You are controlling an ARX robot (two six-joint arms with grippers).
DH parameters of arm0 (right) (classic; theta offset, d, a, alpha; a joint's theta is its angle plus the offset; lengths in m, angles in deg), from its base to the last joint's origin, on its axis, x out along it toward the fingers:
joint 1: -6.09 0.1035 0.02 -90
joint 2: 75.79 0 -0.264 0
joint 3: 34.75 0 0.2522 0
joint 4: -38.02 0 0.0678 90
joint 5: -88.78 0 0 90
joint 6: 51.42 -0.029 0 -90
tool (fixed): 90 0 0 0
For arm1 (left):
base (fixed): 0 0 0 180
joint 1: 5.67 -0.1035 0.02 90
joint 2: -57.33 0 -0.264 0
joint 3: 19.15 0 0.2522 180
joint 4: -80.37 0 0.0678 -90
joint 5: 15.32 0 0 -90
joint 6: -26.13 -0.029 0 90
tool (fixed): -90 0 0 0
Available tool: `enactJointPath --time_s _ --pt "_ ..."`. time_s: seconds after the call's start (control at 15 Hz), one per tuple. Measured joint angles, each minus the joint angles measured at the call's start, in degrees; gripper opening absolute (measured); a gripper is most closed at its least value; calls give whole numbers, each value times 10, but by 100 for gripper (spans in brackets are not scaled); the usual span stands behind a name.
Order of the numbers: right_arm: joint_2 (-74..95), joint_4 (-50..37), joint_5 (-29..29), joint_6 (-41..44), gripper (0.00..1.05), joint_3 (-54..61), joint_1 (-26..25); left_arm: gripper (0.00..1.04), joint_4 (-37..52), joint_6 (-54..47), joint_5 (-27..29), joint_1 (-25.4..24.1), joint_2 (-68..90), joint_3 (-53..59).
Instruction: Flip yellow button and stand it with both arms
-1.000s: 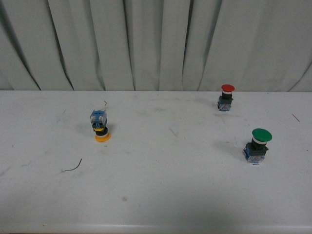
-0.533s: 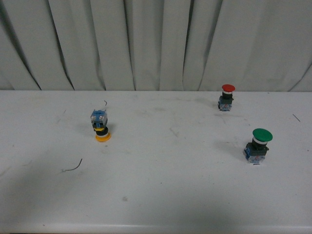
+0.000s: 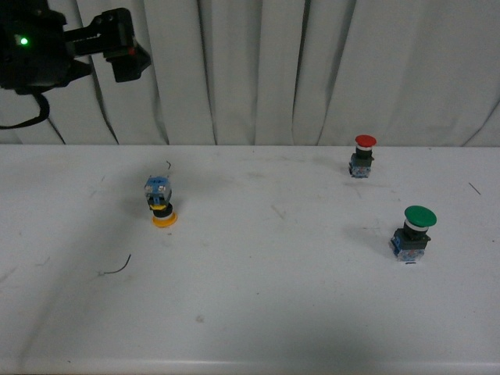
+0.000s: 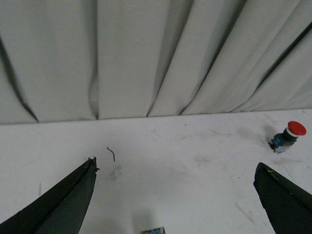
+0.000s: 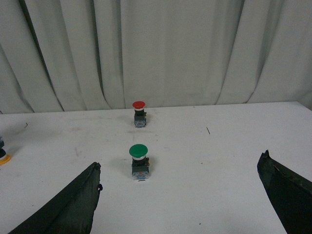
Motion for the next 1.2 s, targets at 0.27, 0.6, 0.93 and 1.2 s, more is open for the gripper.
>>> enactJointPath --time_s 0.27,0.6,0.93,1.2 --pt "0 0 0 0 98 0 0 98 -159 -149 -74 16 38 -121" --pt "0 0 0 0 98 0 0 98 -404 -562 -43 35 80 -213" --pt "0 0 0 0 98 0 0 98 -523 -749 17 49 142 -291" --pt "0 0 0 0 98 0 0 98 -589 -748 41 54 182 -348"
